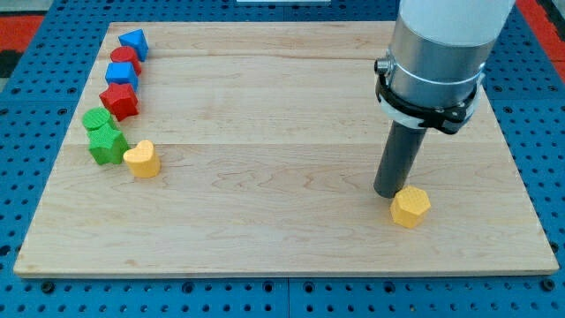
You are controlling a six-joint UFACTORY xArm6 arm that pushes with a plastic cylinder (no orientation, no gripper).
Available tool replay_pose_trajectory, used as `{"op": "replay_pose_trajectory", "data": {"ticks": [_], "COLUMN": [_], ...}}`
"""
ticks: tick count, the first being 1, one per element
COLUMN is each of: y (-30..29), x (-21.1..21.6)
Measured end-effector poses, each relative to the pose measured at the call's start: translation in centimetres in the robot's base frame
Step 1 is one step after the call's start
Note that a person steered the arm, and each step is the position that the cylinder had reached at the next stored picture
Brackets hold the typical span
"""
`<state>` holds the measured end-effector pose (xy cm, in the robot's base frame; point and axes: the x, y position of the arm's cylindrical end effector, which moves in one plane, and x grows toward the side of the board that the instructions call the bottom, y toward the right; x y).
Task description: Point your arm towards yellow heart
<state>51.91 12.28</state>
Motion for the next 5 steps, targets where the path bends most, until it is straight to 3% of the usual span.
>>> {"op": "replay_pose_trajectory", "data": {"ticks": [2, 4, 5], "y": [2.4, 1.0, -2.4], "x": [0.9, 1.3, 1.3]}}
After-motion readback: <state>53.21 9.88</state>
